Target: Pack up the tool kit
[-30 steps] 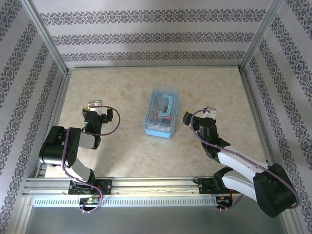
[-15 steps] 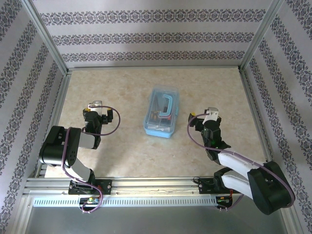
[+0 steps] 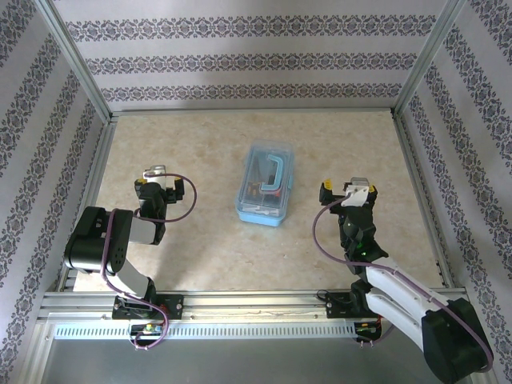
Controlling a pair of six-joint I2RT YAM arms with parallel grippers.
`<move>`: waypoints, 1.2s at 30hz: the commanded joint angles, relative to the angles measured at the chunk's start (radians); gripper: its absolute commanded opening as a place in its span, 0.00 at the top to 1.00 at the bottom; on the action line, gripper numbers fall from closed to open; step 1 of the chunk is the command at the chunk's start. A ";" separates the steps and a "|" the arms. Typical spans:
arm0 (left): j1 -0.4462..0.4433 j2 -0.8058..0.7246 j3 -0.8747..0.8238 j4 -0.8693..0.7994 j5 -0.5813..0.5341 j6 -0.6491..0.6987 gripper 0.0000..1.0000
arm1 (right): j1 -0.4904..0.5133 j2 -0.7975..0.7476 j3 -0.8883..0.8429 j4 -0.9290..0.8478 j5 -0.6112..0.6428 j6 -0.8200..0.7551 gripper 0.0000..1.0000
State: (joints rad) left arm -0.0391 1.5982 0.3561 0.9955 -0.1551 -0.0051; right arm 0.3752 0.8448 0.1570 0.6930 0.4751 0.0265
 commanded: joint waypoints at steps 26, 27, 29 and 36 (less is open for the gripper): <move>0.009 -0.005 0.011 -0.003 -0.009 -0.015 0.01 | -0.264 0.726 0.059 0.595 -0.291 -0.070 0.02; 0.008 -0.006 0.011 -0.003 -0.010 -0.015 0.01 | -0.264 0.725 0.088 0.552 -0.299 -0.073 0.02; 0.009 -0.004 0.011 -0.003 -0.010 -0.015 0.01 | -0.298 0.699 0.169 0.364 -0.329 -0.031 0.02; 0.010 -0.004 0.011 -0.003 -0.006 -0.014 0.01 | -0.375 0.697 0.214 0.286 -0.469 0.020 0.02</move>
State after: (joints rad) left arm -0.0391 1.5982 0.3561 0.9939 -0.1612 -0.0055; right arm -0.0013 1.5494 0.3687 1.0210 0.0799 0.0071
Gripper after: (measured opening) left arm 0.993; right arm 0.983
